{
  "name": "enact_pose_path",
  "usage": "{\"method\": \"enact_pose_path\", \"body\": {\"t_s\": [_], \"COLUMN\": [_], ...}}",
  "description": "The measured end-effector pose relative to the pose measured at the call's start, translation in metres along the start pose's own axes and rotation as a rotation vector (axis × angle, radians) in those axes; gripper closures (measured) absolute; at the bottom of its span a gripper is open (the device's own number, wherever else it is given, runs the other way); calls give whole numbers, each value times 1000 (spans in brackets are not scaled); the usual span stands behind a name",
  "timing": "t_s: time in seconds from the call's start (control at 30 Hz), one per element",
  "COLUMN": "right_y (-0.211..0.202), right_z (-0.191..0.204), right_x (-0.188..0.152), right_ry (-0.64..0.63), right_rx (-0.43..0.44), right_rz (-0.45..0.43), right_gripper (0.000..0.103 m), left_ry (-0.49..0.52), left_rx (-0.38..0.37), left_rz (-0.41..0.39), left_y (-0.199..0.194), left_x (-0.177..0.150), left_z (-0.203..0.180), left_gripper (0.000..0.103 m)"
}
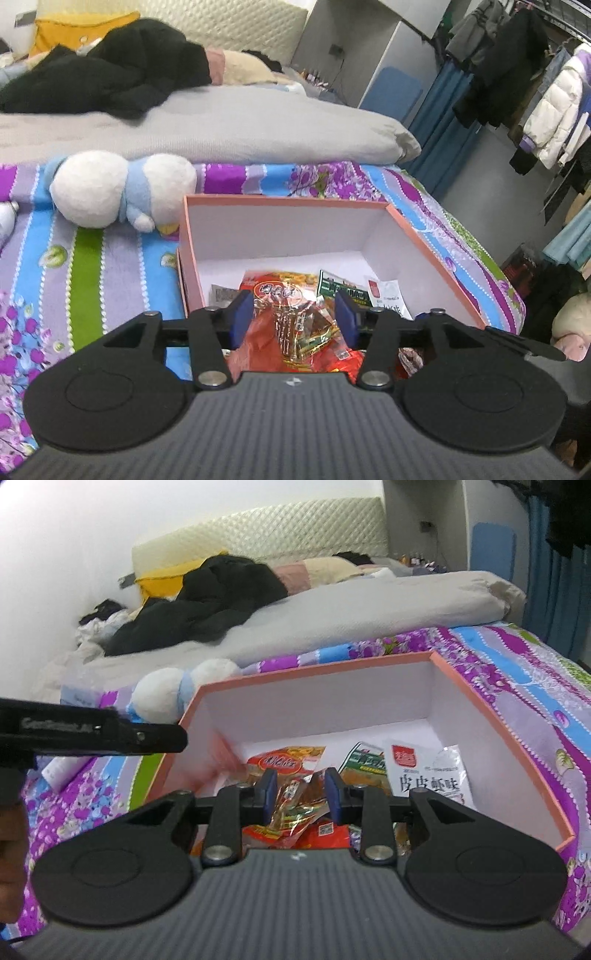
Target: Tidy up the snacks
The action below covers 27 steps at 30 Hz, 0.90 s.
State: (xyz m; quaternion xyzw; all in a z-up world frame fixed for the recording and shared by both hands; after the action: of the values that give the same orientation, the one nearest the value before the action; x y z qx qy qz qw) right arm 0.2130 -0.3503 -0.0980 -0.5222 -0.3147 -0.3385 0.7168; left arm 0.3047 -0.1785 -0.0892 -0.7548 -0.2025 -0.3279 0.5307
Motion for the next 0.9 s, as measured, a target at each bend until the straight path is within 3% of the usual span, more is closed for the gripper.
{"method": "enact_pose_path", "body": {"t_s": [0.07, 0.27, 0.57, 0.9], "right_y": [-9, -41, -90, -127], "right_z": [1, 8, 28, 37], "right_x": [2, 10, 11, -12], "right_ry": [8, 34, 20, 11], "right_rx": [-5, 10, 0, -28], "right_rz": [-28, -105, -206, -210], "right_gripper": [72, 71, 71, 71], "left_ry": [4, 19, 58, 61], "left_rx": [2, 10, -11, -2], "left_rz": [-23, -115, -159, -174], "left_y": [-11, -54, -101, -142], "left_x": [3, 4, -15, -45], "left_z": [1, -2, -11, -10], "left_gripper": [42, 42, 42, 42]}}
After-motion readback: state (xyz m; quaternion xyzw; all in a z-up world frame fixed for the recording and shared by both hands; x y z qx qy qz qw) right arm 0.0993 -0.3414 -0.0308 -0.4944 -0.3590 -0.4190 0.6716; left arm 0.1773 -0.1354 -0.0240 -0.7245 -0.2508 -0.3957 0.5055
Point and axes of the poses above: each gripper's, at about its wrist camera, not at the fingertips, and y roughly the way its jaws point, z to its left, x to its top, the point moved 3 cm from there along y, roughly the way its jaws point, and after that the axes turned 10 degrees about x, right-handed, at the moved point
